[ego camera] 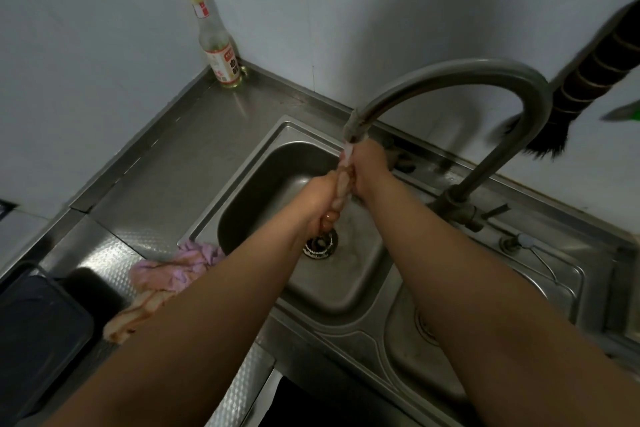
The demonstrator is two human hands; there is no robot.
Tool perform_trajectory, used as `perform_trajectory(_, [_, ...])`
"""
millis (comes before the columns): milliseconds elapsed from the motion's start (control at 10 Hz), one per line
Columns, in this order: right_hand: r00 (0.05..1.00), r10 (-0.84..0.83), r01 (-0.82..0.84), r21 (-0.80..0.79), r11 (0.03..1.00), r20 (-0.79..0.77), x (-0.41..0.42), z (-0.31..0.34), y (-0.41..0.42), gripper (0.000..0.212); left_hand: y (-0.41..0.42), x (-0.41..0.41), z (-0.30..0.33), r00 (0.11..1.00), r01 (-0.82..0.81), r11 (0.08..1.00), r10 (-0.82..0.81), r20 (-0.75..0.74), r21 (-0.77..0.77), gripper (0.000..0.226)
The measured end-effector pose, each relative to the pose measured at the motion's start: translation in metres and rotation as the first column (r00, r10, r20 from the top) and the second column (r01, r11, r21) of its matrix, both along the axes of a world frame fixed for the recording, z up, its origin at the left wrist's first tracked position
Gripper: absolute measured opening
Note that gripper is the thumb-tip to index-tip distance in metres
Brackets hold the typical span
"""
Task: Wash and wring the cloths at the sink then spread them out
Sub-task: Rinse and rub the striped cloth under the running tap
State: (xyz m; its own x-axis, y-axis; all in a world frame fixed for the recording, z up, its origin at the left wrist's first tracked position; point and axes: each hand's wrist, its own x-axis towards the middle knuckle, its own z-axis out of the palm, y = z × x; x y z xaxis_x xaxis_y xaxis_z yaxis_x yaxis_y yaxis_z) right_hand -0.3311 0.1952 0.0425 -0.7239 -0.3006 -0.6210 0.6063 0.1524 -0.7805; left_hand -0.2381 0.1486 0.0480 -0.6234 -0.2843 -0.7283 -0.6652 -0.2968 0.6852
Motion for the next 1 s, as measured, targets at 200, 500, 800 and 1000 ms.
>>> perform_trajectory(200, [0.979, -0.046, 0.099, -0.262, 0.960, 0.201, 0.018, -0.007, 0.017, 0.045, -0.046, -0.005, -0.004, 0.938, -0.335, 0.912, 0.347, -0.011, 0.237, 0.046])
perform_trajectory(500, [0.823, 0.106, -0.111, 0.026, 0.993, -0.558, 0.055, 0.008, 0.009, 0.039, 0.000, -0.010, -0.009, 0.992, 0.099, 0.995, -0.096, 0.081, -0.029, 0.033])
perform_trajectory(800, [0.902, 0.208, -0.140, 0.200, 0.970, -0.378, 0.012, -0.002, -0.003, 0.032, 0.003, -0.004, -0.009, 0.990, 0.133, 0.985, -0.127, 0.056, -0.107, 0.055])
perform_trajectory(1000, [0.829, 0.516, -0.374, 0.475, 0.797, -0.214, -0.005, -0.006, 0.019, 0.036, -0.059, 0.010, 0.002, 0.986, 0.160, 0.975, -0.152, 0.064, -0.156, 0.046])
